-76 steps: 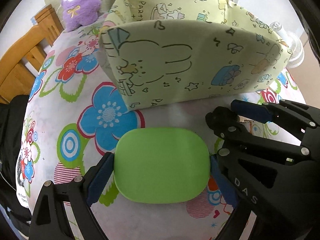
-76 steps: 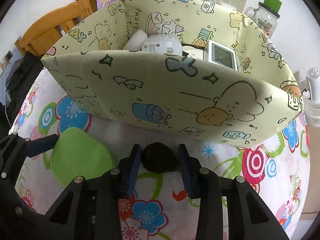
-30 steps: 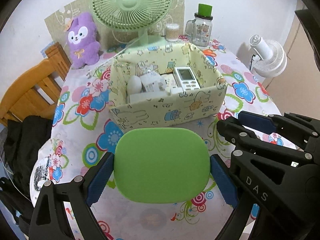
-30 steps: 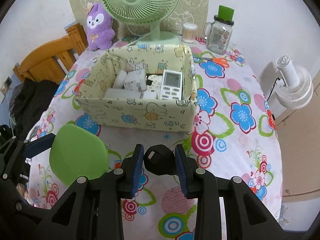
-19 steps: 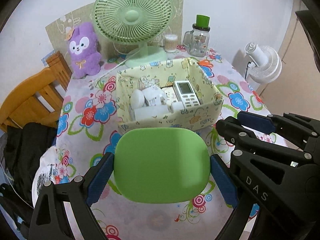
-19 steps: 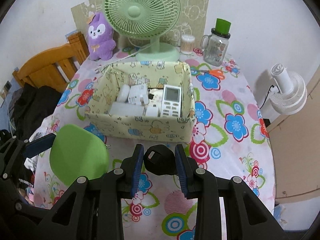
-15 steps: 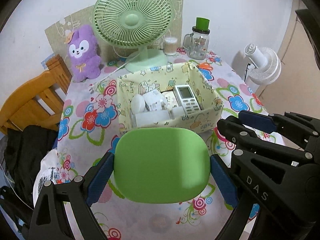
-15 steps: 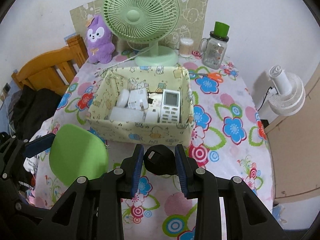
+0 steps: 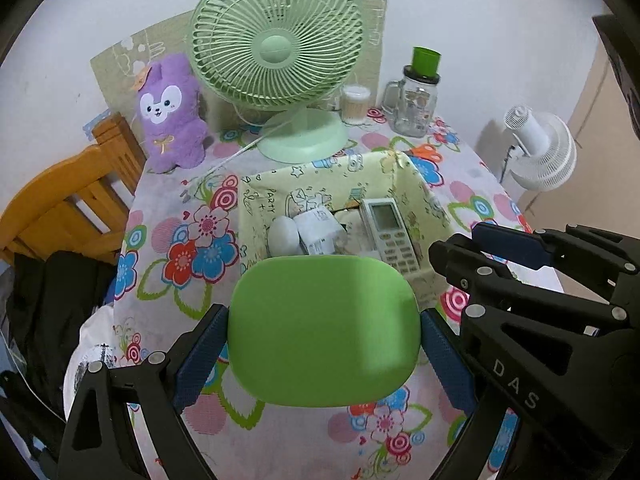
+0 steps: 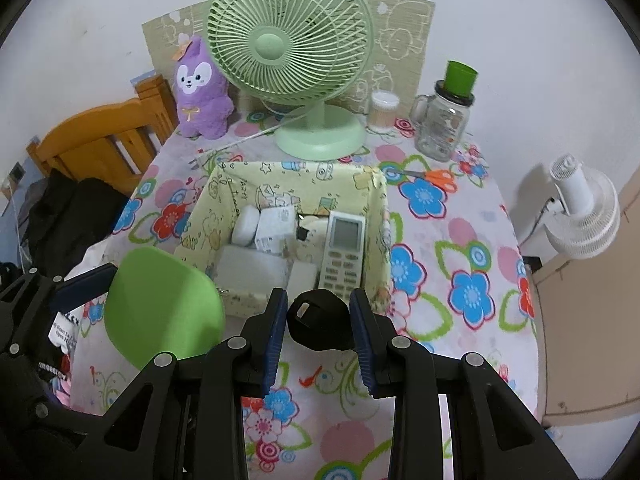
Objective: Organize rigid objects
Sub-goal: 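Carry the sponge and key with both tools over the fabric box, then lower the sponge and key into the box and open both tools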
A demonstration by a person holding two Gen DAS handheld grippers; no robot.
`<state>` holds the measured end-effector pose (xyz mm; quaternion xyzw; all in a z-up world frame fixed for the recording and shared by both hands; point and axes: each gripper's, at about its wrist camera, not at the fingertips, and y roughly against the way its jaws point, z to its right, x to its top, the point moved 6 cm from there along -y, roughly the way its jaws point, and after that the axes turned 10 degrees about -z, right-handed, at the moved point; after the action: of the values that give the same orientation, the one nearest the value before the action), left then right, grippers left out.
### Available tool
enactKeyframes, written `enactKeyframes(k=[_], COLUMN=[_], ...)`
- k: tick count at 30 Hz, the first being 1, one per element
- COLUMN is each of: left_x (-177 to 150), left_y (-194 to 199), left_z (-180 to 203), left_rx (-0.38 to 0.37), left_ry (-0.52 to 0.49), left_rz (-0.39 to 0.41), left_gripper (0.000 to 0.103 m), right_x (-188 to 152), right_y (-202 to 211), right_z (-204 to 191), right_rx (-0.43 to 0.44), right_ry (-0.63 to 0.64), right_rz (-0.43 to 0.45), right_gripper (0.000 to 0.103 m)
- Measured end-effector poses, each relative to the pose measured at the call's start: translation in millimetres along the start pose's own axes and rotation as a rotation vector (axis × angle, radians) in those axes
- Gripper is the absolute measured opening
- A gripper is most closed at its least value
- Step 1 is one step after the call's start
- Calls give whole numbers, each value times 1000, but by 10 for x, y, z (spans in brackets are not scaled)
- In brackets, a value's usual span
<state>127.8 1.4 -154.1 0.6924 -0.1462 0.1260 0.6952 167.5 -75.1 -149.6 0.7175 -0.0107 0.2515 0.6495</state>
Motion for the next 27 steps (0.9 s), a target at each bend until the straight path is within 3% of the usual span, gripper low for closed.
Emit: enactKeyframes(k=[12,27], left_x=[318,391], left_y=[-333,-682], left_z=[-73,-153], left_rx=[33,60], left_ry=[46,69], left_rz=[-35,-107], left_gripper=[95,95], right_x=[402,560], right_y=[-405,-895], right_z=[29,-69], right_rx=[81,159], right_ry=[63,97], right_rz=[-40,-113], right_gripper=[35,35])
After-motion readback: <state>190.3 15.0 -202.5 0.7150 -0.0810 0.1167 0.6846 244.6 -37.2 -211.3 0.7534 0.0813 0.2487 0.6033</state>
